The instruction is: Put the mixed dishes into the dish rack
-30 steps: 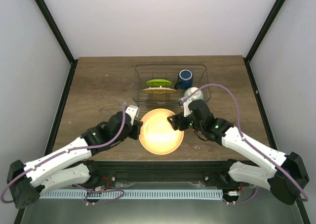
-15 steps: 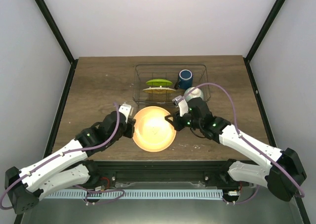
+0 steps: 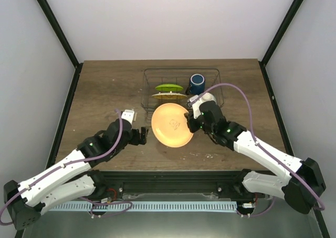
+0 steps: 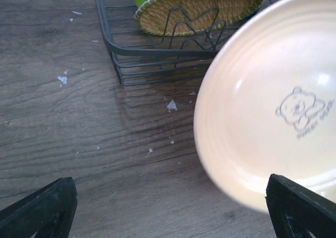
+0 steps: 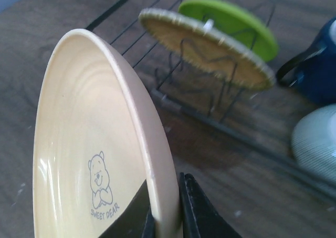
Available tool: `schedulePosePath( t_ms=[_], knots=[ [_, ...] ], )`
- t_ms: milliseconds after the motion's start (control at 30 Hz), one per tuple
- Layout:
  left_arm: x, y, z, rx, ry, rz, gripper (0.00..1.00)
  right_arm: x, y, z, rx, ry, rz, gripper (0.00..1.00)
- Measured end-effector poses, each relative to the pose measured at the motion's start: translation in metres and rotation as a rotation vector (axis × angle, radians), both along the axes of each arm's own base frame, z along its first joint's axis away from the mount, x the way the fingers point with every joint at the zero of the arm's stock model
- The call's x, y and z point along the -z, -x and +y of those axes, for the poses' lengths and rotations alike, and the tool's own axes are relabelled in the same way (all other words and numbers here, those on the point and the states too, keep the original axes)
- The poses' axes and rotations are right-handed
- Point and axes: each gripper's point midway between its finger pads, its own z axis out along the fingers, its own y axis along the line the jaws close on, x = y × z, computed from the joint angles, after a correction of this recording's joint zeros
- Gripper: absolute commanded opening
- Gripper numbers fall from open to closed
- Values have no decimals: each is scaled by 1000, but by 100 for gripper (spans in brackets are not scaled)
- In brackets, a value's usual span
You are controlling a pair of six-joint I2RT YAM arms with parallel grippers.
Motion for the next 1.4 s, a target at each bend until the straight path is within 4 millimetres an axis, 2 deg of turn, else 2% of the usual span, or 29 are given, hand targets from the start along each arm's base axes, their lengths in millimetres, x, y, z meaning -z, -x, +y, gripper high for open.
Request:
schedulePosePath(
  t_ms=[100, 167, 267, 367, 467, 600, 900, 1167, 1400],
  knots=[
    [-5, 2, 4, -12, 20, -6, 100, -23, -10, -5, 5, 22, -135, 1],
    [-8, 3, 6, -20, 27, -14, 100, -46, -13, -5, -13, 9, -250, 1],
    [-8, 3, 9, -29, 25, -17, 100, -86, -6, -7, -57, -40, -445, 1],
    [-4, 2, 11, -36, 17, -11, 100, -108, 2, -12, -85, -60, -623, 1],
    [3, 2, 13, -41, 5, 2, 100, -108, 3, -12, -107, -19, -732, 1],
    [11, 2, 14, -48, -10, 17, 100, -102, -5, -6, -123, 59, -792, 1],
    [17, -2, 8, -37, -5, 32, 100, -119, -11, 4, -137, 229, -995, 1],
    [21, -2, 8, -36, -5, 38, 100, -104, -25, 10, -166, 453, -1074, 1],
    [22, -4, 7, -35, -6, 41, 100, -98, -31, 21, -171, 617, -1184, 1]
  ],
)
